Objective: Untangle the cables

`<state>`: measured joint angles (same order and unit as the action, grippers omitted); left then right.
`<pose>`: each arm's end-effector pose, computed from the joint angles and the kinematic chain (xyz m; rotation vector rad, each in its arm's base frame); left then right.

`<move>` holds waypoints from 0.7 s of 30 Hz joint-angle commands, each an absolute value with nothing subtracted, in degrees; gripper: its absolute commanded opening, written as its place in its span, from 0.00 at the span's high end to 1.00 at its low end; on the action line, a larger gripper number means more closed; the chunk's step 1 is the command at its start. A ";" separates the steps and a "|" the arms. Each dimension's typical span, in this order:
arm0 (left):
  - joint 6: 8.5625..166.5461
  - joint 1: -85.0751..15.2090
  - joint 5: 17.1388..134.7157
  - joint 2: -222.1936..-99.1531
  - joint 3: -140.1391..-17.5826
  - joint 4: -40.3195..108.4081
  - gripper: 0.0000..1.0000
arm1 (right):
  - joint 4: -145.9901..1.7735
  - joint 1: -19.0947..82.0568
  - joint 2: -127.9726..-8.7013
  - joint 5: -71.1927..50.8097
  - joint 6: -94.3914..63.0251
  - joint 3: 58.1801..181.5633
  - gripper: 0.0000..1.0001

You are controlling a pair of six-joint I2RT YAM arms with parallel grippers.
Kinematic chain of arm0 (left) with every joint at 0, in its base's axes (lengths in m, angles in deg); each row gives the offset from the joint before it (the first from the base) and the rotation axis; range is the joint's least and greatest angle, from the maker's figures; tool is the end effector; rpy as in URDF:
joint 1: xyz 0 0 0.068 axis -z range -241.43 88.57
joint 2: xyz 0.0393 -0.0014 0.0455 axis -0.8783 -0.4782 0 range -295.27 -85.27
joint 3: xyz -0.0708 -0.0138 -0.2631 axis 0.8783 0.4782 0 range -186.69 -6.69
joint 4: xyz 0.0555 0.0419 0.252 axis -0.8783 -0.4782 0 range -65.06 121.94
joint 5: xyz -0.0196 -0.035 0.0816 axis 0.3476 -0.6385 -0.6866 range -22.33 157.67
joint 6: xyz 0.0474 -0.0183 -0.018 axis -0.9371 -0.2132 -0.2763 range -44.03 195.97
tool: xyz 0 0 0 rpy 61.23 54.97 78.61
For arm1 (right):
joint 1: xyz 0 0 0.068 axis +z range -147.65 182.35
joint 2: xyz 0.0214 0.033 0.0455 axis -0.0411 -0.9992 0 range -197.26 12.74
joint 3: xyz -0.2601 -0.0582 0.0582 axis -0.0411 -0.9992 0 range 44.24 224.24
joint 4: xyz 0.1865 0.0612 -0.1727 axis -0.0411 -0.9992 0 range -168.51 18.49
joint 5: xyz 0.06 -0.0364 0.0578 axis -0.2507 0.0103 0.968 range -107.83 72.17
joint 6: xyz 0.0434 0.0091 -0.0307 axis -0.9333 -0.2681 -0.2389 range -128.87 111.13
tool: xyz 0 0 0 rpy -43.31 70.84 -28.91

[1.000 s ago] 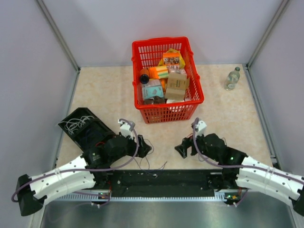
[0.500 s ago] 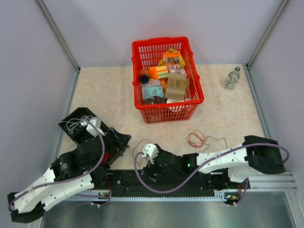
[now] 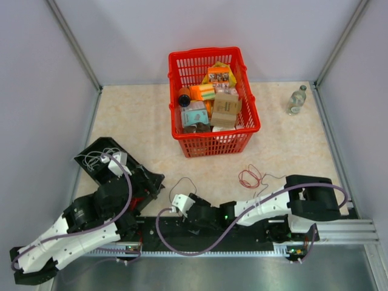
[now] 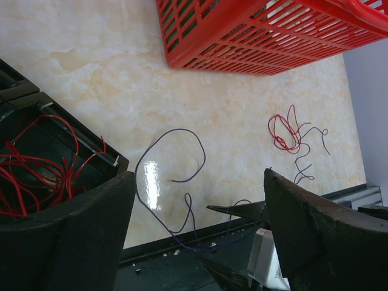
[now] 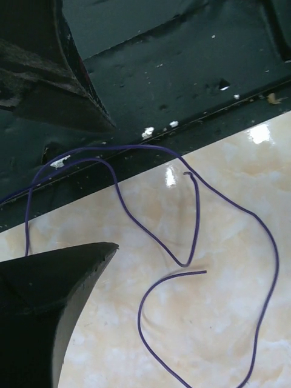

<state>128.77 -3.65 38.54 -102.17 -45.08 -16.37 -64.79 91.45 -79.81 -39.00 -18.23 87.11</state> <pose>0.0503 -0.0476 0.2883 -0.2351 2.0372 -0.7242 0.0179 0.3143 0.1563 -1.3293 1.8833 0.4770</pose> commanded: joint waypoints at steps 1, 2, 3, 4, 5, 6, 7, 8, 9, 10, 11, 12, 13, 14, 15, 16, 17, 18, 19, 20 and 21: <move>128.09 -3.69 36.90 -101.53 -47.30 -16.84 0.10 | -66.76 92.35 -81.56 -40.85 -17.65 90.47 0.31; 128.01 -3.69 36.90 -101.61 -47.38 -16.75 0.10 | -67.11 92.35 -81.74 -41.99 -18.18 90.73 0.35; 127.74 -3.69 36.90 -101.53 -47.56 -16.84 0.10 | -67.21 92.27 -81.56 -43.13 -18.36 90.73 0.39; 127.57 -3.69 37.08 -101.70 -47.47 -16.66 0.10 | -67.12 92.35 -81.30 -44.28 -18.80 90.64 0.46; 127.13 -3.69 37.43 -101.96 -47.39 -16.23 0.10 | -67.12 92.09 -81.04 -44.64 -18.80 90.64 0.52; 126.69 -3.69 37.78 -102.14 -47.30 -15.88 0.10 | -67.21 91.83 -81.04 -44.38 -18.80 90.90 0.58; 126.60 -3.69 38.22 -102.40 -47.21 -15.70 0.08 | -67.64 91.13 -81.04 -43.68 -19.67 91.26 0.68; 126.69 -3.69 38.40 -102.49 -47.04 -15.09 0.06 | -67.73 90.08 -80.95 -42.45 -20.38 91.26 0.81; 126.43 -3.69 38.75 -102.15 -46.60 -14.21 0.05 | -67.47 88.76 -79.90 -40.96 -21.86 90.74 1.00; 125.90 -3.78 39.36 -101.53 -46.07 -13.07 0.04 | -65.99 87.53 -78.24 -39.64 -23.70 89.34 1.00; 124.77 -3.69 40.32 -101.09 -45.46 -11.06 0.03 | -63.80 85.95 -75.87 -37.37 -24.42 86.89 1.00; 123.71 -3.69 41.64 -100.39 -44.76 -9.12 0.02 | -61.69 84.55 -72.80 -33.78 -25.21 84.52 1.00; 122.48 -3.69 43.65 -99.95 -44.14 -6.67 0.02 | -59.41 81.92 -69.47 -30.17 -26.35 82.49 1.00; 120.99 -3.78 45.32 -99.77 -43.35 -3.60 0.02 | -57.21 79.20 -66.56 -25.09 -27.92 80.21 1.00; 119.32 -3.69 47.95 -99.86 -42.47 -0.44 0.02 | -55.27 76.47 -63.58 -19.65 -29.85 78.01 1.00; 117.22 -3.69 51.28 -100.21 -41.59 3.43 0.02 | -53.51 73.23 -61.11 -12.37 -31.53 76.33 1.00; 115.11 -3.69 54.71 -100.99 -40.89 7.12 0.02 | -52.28 69.97 -58.65 -6.81 -33.28 74.66 1.00; 112.82 -3.78 59.36 -101.96 -40.01 11.51 0.02 | -51.13 67.16 -56.71 -1.36 -34.96 73.26 1.00; 110.89 -3.69 62.97 -103.18 -39.48 14.94 0.02 | -50.08 64.00 -54.51 3.65 -36.54 72.37 1.00; 109.65 -3.78 66.66 -104.76 -39.13 18.37 0.02 | -49.81 61.62 -52.06 7.01 -38.38 71.41 1.00; 108.24 -3.78 70.44 -106.43 -39.30 21.19 0.02 | -48.41 58.98 -50.20 10.96 -40.14 70.61 1.00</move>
<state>117.25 -3.65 53.34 -101.65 -40.41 2.05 -56.84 65.93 -56.66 -11.61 -31.59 73.30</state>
